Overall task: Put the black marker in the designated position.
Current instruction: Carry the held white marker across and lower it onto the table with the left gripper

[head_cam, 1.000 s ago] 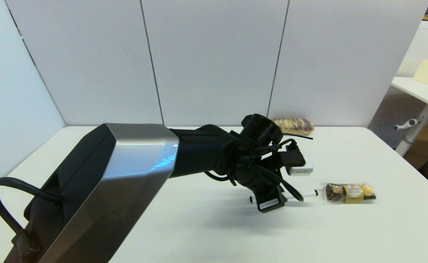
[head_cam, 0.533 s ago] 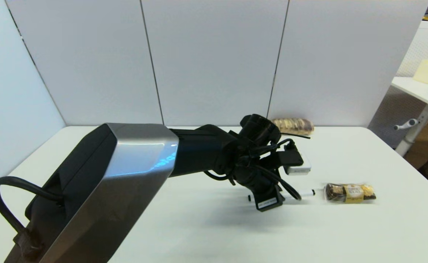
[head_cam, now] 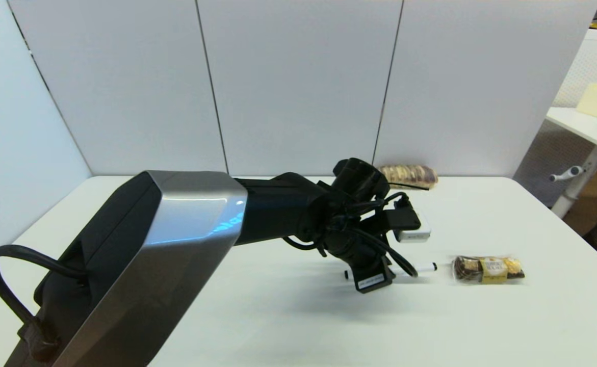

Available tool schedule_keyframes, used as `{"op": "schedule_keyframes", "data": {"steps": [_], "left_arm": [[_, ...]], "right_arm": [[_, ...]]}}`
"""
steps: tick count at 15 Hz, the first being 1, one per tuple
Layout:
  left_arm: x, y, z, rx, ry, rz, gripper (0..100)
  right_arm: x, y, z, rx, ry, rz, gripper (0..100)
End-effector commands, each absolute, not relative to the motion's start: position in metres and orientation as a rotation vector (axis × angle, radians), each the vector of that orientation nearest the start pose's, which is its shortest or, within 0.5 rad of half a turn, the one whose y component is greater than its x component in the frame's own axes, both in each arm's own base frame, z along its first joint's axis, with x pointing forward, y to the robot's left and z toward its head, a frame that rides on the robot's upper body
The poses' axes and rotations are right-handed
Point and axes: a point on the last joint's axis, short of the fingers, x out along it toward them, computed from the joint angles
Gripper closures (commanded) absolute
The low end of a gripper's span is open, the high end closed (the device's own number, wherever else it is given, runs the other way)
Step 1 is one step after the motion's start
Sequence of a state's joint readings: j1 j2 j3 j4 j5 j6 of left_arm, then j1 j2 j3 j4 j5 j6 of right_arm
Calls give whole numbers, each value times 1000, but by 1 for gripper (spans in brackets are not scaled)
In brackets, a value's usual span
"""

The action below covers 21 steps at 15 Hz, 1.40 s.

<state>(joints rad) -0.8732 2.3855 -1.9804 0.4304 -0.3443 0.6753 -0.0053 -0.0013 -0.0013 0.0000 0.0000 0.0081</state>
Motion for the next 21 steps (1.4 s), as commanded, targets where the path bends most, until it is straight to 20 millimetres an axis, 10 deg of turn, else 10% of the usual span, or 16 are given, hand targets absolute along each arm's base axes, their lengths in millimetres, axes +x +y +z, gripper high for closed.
{"op": "schedule_keyframes", "data": {"steps": [1, 21], "left_arm": [[300, -370, 132, 788, 439, -1406, 100], [301, -369, 127, 812, 445, -1420, 100]], "right_arm": [[-23, 0, 76, 8, -2, -5, 0], [-23, 0, 76, 8, -2, -5, 0]]}}
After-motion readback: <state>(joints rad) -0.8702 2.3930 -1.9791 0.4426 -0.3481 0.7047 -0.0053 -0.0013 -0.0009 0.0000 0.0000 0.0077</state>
